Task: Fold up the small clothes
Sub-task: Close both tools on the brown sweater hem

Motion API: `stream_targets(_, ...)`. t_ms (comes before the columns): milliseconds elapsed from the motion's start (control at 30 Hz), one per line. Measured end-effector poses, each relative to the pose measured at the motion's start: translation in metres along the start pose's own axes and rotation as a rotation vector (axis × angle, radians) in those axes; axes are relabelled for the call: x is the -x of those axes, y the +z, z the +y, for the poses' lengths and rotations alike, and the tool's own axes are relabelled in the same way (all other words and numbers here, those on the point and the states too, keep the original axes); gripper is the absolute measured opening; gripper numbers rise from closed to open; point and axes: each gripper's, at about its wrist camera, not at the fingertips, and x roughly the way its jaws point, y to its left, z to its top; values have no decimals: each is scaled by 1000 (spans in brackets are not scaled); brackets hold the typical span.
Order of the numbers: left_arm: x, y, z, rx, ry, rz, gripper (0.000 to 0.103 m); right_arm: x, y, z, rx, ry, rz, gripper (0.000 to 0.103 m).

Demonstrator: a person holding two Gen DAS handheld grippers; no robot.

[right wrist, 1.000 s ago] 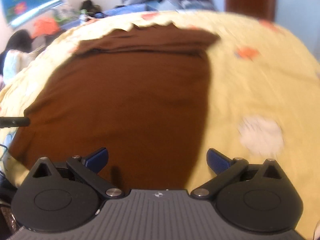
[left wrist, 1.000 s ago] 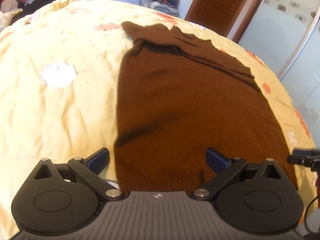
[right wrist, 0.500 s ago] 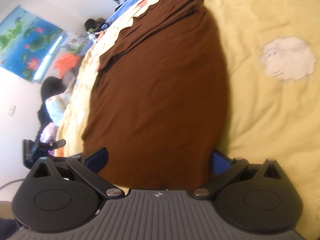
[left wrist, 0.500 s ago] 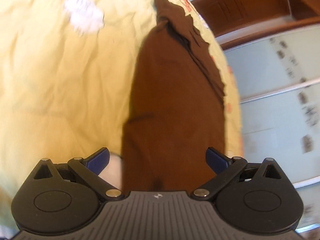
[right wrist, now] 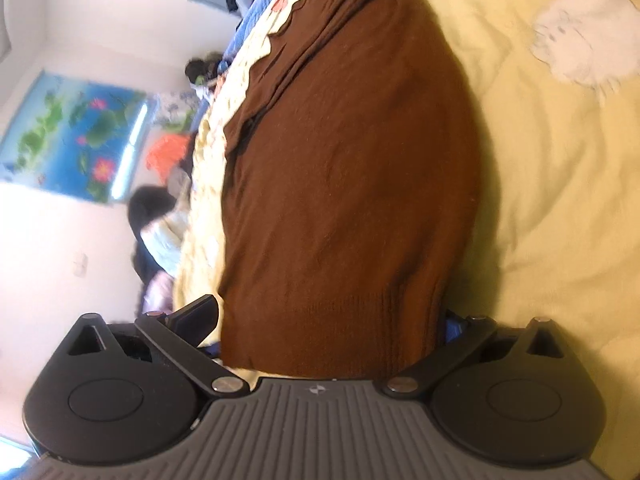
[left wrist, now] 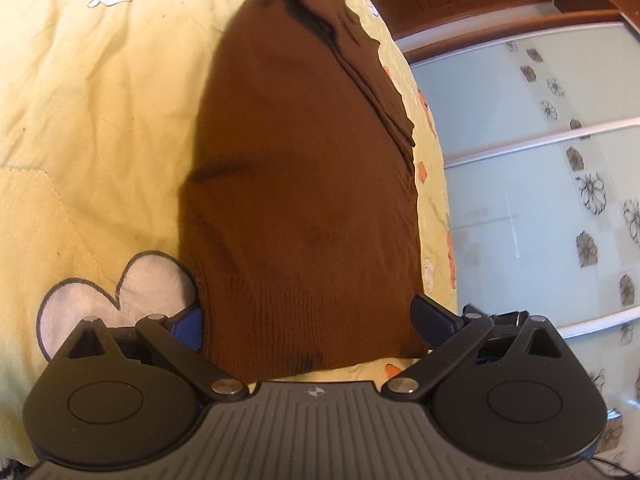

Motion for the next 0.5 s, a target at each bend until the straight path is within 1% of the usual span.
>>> stream_targets(67,-1,-1,-1,4,-1,-5,102,0,0,-2,-16,4,0,99)
stream_targets(100,-2,0,-2,4,1,-6,102,0,0,-2,-19,5,5,95)
stream_targets(167,-4,0,-5,-16,23,-8,92,-1,0,-3,-17,-11,16,84)
stream_targets(200,-6,0,-7,-25,42,-5,73,-2,0,-4,-22,-23,23,71)
stream_targets(233,-7,0,-7,-30,66,7,50,-2,-1,-6,-23,-34,28,54)
stream_targets(267,-9,0,-6,-33,91,18,33,-2,-2,-7,-15,-46,24,45)
stream_targets(300,-9,-1,-6,-38,115,19,27,-3,-4,-9,-3,-60,20,28)
stream_targets(333,-9,-1,-6,-44,134,16,21,-2,-5,-10,2,-63,19,24)
stream_targets(367,-7,-1,-5,-49,146,17,17,0,-6,-12,-2,-58,14,23)
stream_targets(467,-1,-1,-6,-69,165,12,8,8,-7,-15,-3,-45,-6,21)
stream_targets(500,1,0,-8,-78,162,6,8,12,-7,-15,-4,-40,-15,20)
